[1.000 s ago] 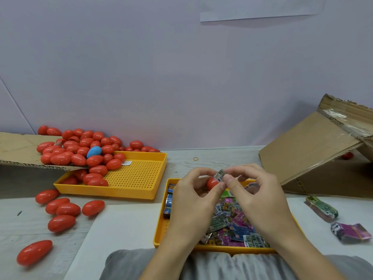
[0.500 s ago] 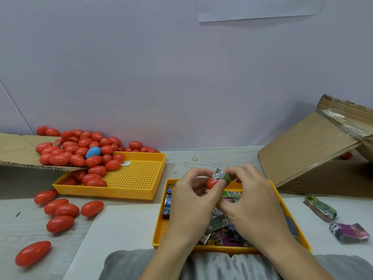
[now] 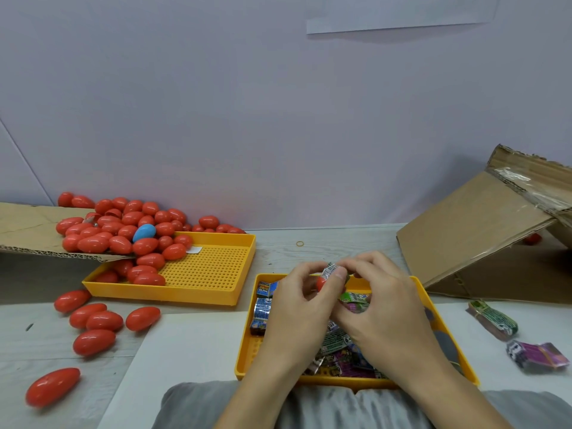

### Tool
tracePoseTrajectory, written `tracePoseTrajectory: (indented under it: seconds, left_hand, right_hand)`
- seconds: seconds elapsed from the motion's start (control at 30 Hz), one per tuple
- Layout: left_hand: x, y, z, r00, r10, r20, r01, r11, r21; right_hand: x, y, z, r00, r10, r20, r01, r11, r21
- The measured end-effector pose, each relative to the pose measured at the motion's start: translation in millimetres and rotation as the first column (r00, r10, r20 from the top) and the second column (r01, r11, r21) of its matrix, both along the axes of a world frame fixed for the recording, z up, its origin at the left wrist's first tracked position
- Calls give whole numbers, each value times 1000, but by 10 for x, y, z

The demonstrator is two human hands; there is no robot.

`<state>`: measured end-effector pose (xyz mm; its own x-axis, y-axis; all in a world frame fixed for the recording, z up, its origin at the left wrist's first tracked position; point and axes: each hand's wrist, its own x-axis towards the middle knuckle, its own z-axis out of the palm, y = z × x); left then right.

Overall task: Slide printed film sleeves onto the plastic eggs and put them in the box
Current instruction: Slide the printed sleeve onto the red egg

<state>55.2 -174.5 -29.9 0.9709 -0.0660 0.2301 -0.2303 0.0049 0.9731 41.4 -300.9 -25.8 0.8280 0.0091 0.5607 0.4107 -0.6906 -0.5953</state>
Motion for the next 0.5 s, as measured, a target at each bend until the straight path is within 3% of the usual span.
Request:
tracePoseTrajectory:
  seconds: [0.5]
  left_hand:
    - [-12, 4, 33, 996, -5, -91, -3, 997, -81]
  right_hand:
    - [25, -9, -23, 991, 132, 14, -132, 991, 30]
